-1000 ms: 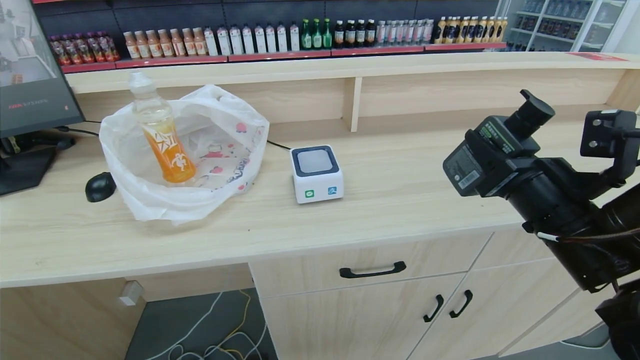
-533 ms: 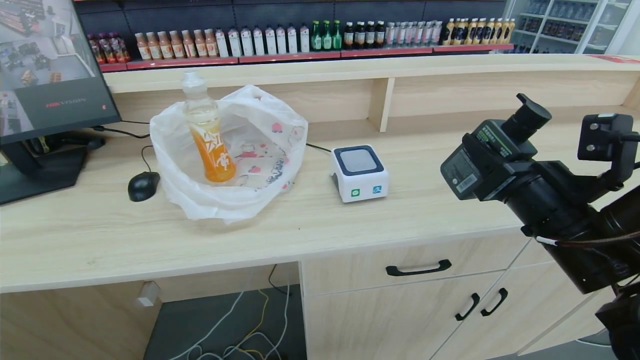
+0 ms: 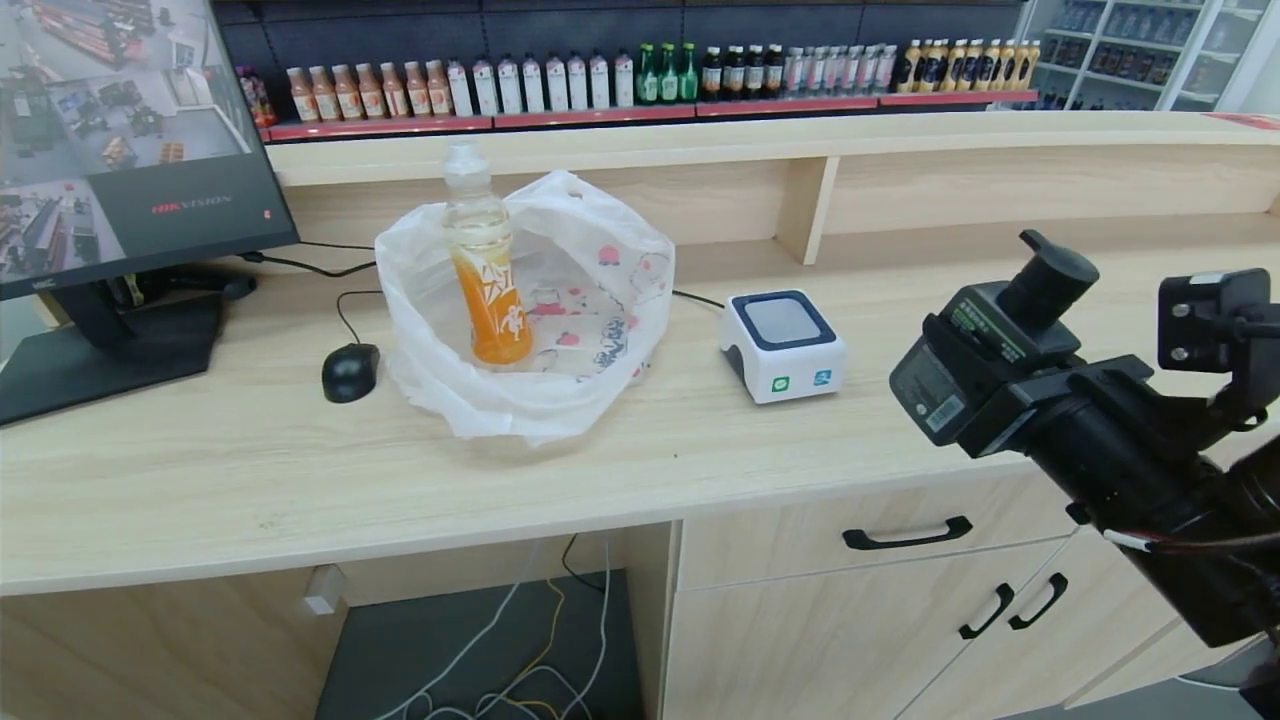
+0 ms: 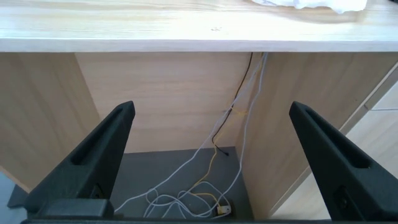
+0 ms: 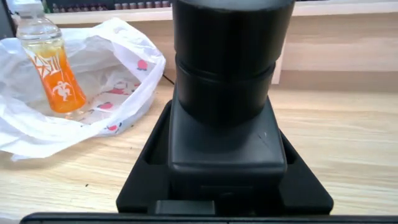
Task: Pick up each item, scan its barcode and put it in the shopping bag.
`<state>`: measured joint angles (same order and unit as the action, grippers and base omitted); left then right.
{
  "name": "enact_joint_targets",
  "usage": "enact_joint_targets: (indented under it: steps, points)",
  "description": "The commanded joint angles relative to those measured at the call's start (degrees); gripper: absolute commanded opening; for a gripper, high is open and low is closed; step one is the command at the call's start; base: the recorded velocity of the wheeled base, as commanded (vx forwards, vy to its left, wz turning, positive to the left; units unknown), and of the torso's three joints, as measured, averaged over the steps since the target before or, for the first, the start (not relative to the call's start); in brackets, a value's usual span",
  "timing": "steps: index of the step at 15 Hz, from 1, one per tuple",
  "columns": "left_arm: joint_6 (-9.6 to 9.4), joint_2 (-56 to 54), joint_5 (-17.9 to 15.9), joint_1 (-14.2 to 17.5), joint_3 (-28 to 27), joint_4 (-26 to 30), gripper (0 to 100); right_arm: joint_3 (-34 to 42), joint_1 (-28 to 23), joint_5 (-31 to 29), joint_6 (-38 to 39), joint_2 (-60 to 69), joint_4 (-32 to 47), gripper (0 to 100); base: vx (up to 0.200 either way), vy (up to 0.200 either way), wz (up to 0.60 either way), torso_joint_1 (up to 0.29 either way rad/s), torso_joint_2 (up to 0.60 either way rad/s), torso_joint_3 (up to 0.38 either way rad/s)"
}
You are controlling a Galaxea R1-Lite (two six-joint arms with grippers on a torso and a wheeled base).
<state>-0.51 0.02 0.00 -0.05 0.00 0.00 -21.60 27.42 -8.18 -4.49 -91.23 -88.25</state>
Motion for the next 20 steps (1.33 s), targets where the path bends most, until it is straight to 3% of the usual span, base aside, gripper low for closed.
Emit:
enact_joint_targets:
  steps: [1, 8, 9, 13, 14, 17, 20]
  points:
    - [-0.02, -0.02, 0.0, -0.04, 0.0, 0.0, 100, -1.6, 0.27, -0.08, -2.37, -0.61, 0.01, 0, 0.0, 0.0, 0.0, 0.0, 0.0, 0.0]
    - [0.07, -0.02, 0.0, -0.04, 0.0, 0.0, 100, -20.23, 0.27, 0.09, -11.95, -7.91, 9.32, 0, 0.0, 0.0, 0.0, 0.0, 0.0, 0.0]
    - [0.07, -0.02, 0.0, -0.04, 0.0, 0.0, 100, -25.51, 0.27, 0.45, -13.88, -10.63, 10.82, 0, 0.0, 0.0, 0.0, 0.0, 0.0, 0.0]
    - [0.07, -0.02, 0.0, -0.04, 0.0, 0.0, 100, -34.38, -2.1, 9.15, -24.61, -15.64, 10.64, 0, 0.0, 0.0, 0.0, 0.0, 0.0, 0.0]
    - [0.07, -0.02, 0.0, -0.04, 0.0, 0.0, 100, -34.82, -2.1, 9.67, -25.48, -16.08, 10.64, 0, 0.0, 0.0, 0.0, 0.0, 0.0, 0.0]
    - [0.07, -0.02, 0.0, -0.04, 0.0, 0.0, 100, -37.99, -2.19, 20.05, -35.77, -19.24, 11.08, 0, 0.0, 0.0, 0.0, 0.0, 0.0, 0.0]
    - [0.07, -0.02, 0.0, -0.04, 0.0, 0.0, 100, -39.31, -2.19, 26.37, -42.89, -21.27, 11.08, 0, 0.0, 0.0, 0.0, 0.0, 0.0, 0.0]
